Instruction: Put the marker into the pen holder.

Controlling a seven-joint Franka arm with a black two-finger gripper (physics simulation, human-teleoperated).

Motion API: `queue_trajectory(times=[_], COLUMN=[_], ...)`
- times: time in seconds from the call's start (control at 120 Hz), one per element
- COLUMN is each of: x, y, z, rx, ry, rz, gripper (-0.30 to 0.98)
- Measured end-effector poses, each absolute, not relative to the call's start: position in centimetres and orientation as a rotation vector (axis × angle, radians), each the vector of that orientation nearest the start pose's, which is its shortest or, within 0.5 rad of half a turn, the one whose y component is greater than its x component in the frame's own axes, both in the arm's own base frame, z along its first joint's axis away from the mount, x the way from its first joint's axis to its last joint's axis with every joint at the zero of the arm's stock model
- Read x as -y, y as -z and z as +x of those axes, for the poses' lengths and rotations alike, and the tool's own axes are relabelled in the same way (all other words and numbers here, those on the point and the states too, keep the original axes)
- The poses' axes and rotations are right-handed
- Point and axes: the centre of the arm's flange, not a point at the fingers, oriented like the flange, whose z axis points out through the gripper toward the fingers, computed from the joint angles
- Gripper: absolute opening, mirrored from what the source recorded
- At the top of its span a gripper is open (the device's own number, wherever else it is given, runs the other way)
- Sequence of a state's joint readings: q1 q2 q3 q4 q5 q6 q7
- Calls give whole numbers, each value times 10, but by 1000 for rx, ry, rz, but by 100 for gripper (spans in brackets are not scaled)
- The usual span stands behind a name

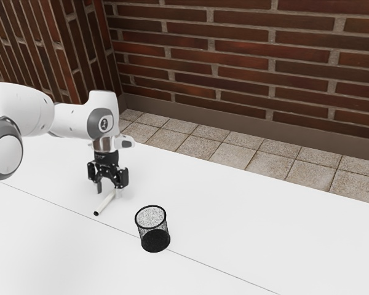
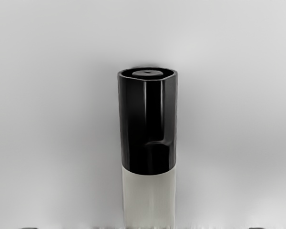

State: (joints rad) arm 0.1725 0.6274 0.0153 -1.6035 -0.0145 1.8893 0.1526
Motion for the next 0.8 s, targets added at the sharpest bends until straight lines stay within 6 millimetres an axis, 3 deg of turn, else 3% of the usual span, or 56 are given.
queue_trajectory(times=[0.325, 0.633, 0.7, 0.8], x=[-118, -118, -113, -89], y=[-242, -242, -257, -300], z=[642, 642, 645, 649], rx=[18, -3, -28, -121], ry=[-532, -529, -490, -377], rz=[-3159, -3150, -3143, -3112], gripper=[7, -8, -9, -10])
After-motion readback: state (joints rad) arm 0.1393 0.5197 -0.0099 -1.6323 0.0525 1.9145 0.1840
